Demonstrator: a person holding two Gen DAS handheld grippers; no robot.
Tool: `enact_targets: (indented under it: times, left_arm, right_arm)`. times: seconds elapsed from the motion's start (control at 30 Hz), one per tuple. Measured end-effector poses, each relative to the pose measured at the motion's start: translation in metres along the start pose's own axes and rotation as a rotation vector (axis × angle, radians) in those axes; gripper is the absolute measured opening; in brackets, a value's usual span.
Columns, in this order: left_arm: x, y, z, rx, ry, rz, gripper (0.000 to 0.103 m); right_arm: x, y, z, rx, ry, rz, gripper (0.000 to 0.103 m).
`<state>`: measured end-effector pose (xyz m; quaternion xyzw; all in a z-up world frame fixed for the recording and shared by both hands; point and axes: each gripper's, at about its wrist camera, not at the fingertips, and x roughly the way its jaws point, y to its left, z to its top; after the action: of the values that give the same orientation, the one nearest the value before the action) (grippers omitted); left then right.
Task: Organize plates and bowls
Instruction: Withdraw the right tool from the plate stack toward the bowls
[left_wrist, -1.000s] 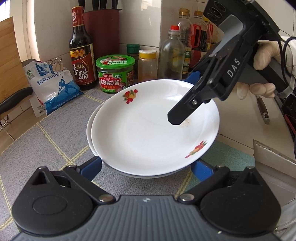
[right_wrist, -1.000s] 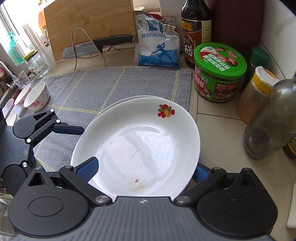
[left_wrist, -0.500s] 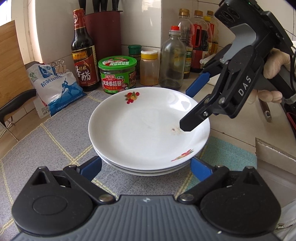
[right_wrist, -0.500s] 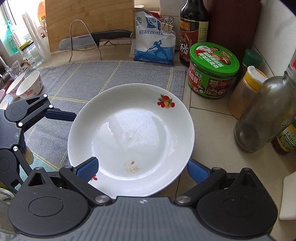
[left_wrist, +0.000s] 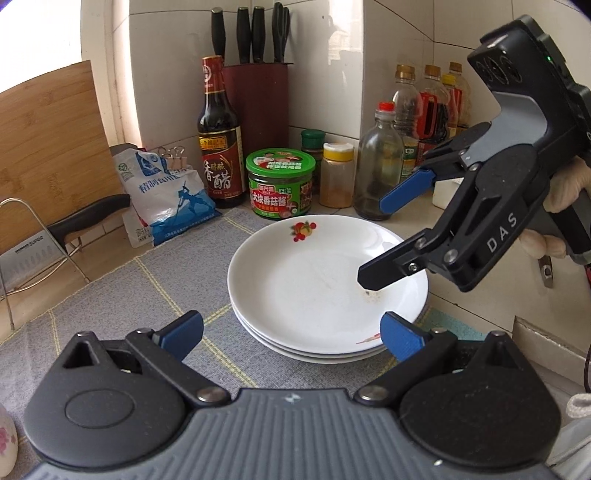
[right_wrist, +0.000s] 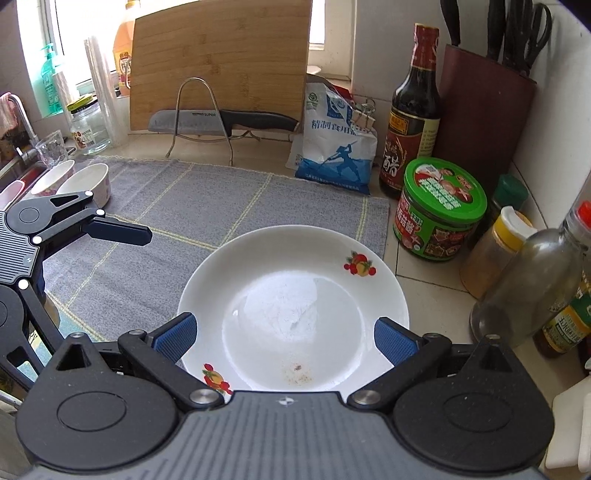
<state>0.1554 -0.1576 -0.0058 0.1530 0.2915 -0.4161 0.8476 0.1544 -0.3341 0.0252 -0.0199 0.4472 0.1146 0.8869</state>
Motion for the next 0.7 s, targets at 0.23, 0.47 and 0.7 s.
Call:
enact_targets:
  times: [0.23, 0.47, 0.7]
  left_arm:
    - [-0.027, 0.007, -0.009, -0.071, 0.020, 0.158, 0.101]
    - [-0.063, 0.024, -0.032, -0.125, 0.026, 0.268, 0.102]
    - [-0.106, 0.057, -0.064, -0.156, 0.024, 0.289, 0.102]
  right_arm:
    - [0.001, 0.035, 0.015, -0.190, -0.109, -0.032, 0.103]
    - [0.014, 0.079, 0.027, -0.223, -0.123, 0.068, 0.103]
    - [0.028, 0.146, 0.041, -0.251, -0.100, 0.162, 0.103]
